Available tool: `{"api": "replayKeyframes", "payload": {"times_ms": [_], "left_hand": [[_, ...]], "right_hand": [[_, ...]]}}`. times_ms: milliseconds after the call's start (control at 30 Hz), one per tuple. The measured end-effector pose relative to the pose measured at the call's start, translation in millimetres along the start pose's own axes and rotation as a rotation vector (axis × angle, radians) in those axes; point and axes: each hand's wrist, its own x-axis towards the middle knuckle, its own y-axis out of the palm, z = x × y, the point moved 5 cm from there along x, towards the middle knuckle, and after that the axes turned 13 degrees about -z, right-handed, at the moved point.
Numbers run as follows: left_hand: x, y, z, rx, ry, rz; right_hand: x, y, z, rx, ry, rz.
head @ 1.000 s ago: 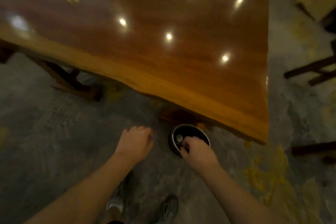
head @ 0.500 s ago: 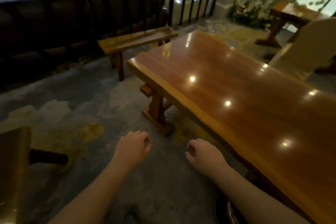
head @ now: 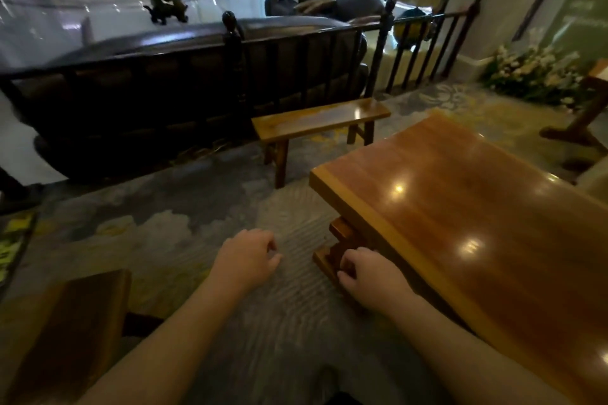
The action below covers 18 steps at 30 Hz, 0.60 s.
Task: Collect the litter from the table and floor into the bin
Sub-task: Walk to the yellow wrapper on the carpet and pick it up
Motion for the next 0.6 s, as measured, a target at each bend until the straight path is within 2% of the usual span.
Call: {"api": "replayKeyframes", "payload": {"times_ms": [300,600], "left_hand": [[185.5,46.7,63.6,0.102,-0.016,0.033],[391.3,77.5,102.2,0.07,-0.048,0.049]], "right_hand": [[224.3,35.8,-13.3,0.051,-0.058,0.01],[420.8,19.7,-40.6,0.033,-0.029,0.0]]}}
